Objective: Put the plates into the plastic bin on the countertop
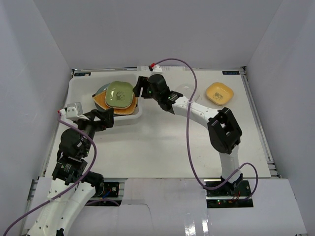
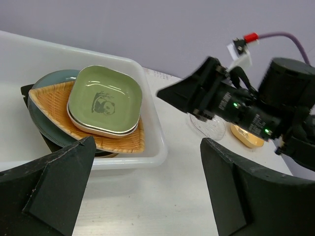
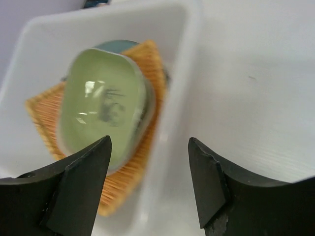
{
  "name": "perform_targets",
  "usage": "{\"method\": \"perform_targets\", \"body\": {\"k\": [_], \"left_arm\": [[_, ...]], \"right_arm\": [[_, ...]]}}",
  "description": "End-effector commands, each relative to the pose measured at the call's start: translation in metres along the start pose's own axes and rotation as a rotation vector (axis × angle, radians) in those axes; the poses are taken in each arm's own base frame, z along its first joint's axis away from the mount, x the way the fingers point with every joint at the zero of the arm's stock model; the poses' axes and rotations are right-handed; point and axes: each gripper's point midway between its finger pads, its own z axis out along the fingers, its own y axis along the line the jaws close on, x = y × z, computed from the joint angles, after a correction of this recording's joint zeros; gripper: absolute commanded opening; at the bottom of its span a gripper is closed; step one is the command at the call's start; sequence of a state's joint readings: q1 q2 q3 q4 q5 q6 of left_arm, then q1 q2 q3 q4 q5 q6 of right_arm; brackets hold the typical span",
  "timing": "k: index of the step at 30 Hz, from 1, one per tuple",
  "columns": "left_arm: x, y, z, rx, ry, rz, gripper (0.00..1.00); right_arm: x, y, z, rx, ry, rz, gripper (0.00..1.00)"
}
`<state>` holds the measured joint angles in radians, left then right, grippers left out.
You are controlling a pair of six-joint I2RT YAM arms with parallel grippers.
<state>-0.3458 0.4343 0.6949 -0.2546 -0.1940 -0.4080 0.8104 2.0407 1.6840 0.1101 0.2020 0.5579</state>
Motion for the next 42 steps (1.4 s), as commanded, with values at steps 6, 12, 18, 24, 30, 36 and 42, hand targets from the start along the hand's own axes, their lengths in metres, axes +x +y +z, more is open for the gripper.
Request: {"method": "perform_targets", "body": {"k": [6, 12, 18, 24, 30, 36, 42], "left_arm": [[-0.005, -0.007, -0.005, 0.035, -0.018, -0.008, 0.98], [-0.006, -0.01, -0.007, 0.053, -0.018, -0.011, 0.98], [-0.004, -0.011, -0.005, 0.053, -0.01, -0.005, 0.98], [0.0, -0.009, -0.003, 0.046, 0.002, 0.0, 0.98], [0.002, -0.011, -0.001, 0.05, 0.015, 0.001, 0.98], [0.004, -0.011, 0.002, 0.055, 0.028, 0.0, 0.98], [-0.001, -0.006, 0.001, 0.031, 0.006, 0.001, 0.98]], "right_arm": [[-0.097, -0.219, -0.132, 0.48, -0.313, 0.096, 0.65], [-0.072, -0.397, -0.225, 0.897, -0.367, 0.278, 0.85], [-0.044, -0.459, -0.214, 0.958, -0.264, 0.347, 0.85], [-0.021, -0.484, -0.195, 0.966, -0.199, 0.427, 0.17], [-0.095, -0.442, -0.251, 0.911, -0.529, 0.311, 0.08], [-0.166, -0.286, -0.212, 0.42, -0.499, 0.088, 0.08], [-0.147, -0.124, -0.13, 0.108, -0.365, 0.012, 0.08]]}}
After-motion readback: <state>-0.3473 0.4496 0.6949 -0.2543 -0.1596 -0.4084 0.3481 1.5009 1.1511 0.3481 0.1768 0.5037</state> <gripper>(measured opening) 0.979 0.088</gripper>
